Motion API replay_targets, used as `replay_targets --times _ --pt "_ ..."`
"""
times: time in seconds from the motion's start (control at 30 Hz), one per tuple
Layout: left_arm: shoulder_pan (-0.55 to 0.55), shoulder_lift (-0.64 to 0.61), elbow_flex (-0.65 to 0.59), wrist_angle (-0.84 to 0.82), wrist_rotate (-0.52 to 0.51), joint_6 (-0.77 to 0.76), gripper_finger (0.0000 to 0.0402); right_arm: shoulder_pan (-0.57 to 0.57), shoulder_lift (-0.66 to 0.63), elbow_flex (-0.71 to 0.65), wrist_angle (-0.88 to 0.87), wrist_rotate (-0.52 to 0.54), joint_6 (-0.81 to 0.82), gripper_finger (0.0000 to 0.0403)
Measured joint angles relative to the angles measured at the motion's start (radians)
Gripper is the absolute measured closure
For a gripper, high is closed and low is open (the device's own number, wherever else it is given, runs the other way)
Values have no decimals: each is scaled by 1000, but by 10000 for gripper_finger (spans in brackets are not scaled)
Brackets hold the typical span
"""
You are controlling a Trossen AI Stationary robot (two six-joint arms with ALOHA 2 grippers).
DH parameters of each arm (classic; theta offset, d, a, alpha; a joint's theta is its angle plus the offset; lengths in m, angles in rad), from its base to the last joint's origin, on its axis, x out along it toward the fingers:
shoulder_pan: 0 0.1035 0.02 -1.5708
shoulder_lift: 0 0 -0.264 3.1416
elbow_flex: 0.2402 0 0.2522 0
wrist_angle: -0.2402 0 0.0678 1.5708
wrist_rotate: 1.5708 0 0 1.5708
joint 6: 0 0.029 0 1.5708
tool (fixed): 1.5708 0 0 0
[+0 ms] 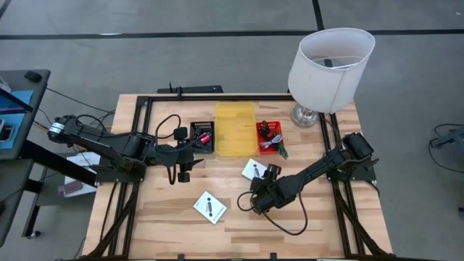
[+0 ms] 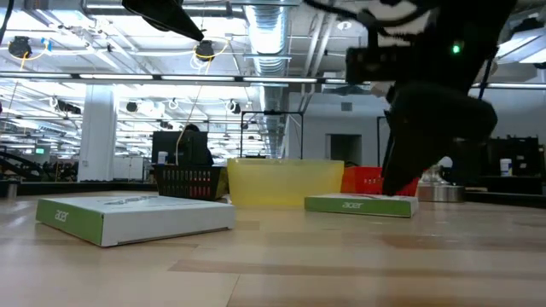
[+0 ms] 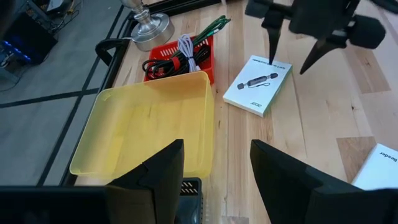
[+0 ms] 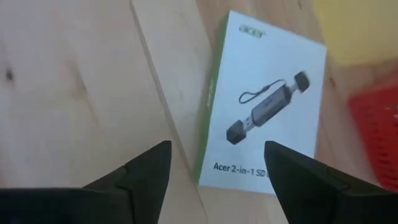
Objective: Pick and place items into bin
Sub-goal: Put the top card reader box into the yellow bin
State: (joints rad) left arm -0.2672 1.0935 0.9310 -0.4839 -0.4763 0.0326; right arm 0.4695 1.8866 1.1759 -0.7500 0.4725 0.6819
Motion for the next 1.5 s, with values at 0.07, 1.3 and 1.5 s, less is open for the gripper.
replay_targets --times 0.07,1.3,1.5 --pt "0 0 0 0 0 0 223 -5 0 -29 32 -2 0 157" --pt "0 0 0 4 0 10 223 88 56 -19 151 2 44 402" --pt "0 0 0 0 1 10 223 88 1 72 -29 105 43 401"
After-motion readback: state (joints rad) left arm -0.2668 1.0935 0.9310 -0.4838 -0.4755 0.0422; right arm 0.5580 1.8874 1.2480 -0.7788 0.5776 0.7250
